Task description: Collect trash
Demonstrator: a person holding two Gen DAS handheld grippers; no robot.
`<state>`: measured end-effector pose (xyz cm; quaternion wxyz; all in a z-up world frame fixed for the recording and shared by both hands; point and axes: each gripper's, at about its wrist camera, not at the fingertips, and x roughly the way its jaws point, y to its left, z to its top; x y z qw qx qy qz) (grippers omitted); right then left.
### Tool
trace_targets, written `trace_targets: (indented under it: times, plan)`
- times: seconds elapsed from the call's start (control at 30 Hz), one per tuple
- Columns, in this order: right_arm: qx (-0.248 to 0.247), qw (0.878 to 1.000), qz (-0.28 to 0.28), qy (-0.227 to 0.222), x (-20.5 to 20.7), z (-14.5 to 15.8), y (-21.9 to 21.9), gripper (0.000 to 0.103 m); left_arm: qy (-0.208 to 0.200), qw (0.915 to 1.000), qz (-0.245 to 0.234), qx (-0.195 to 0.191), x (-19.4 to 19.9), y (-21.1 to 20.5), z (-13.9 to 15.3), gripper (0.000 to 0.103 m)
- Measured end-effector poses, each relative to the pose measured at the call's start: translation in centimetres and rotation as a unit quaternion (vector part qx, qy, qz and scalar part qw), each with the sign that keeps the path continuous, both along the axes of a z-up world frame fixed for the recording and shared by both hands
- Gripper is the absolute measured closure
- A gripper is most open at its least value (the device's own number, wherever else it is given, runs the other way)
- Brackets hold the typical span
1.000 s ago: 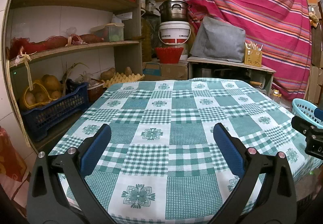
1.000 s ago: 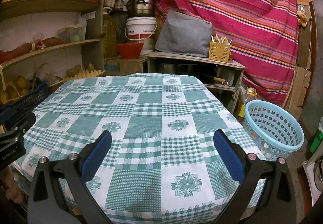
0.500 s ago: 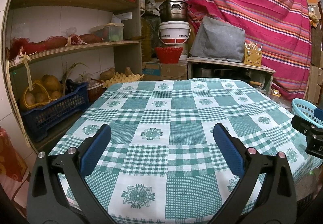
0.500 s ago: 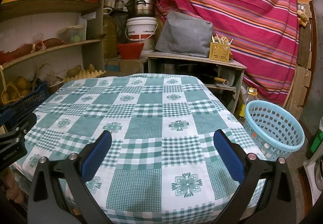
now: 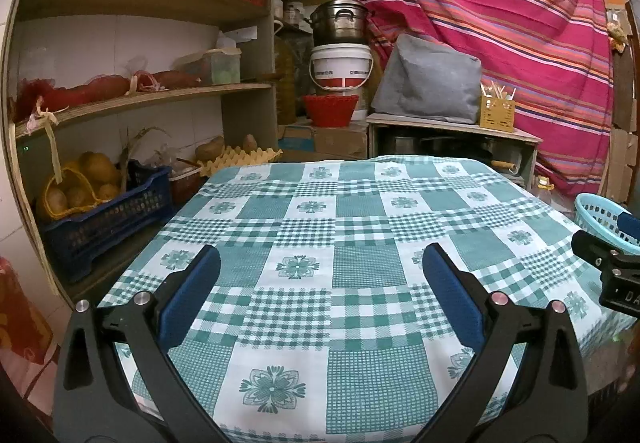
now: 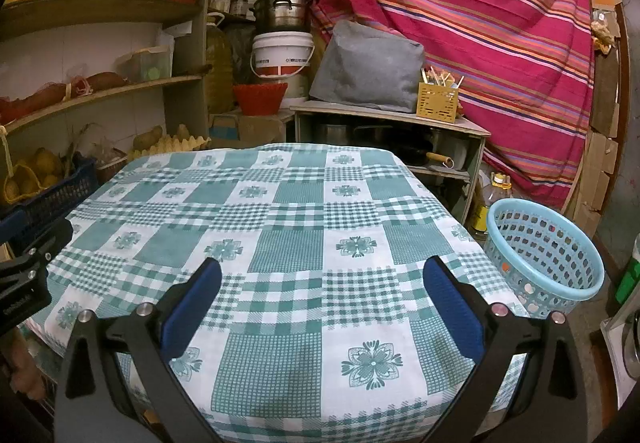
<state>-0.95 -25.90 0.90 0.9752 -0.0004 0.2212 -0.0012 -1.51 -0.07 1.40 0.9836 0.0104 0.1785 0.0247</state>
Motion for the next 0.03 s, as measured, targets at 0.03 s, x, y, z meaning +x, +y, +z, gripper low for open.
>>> trace_targets:
  times: [0.03]
  plan:
    - [0.000,1.000,0.000,0.000,-0.05,0.01,0.01,0.005,0.001,1.0000,-0.001,-0.002,0.03,0.06,0.01,0.005]
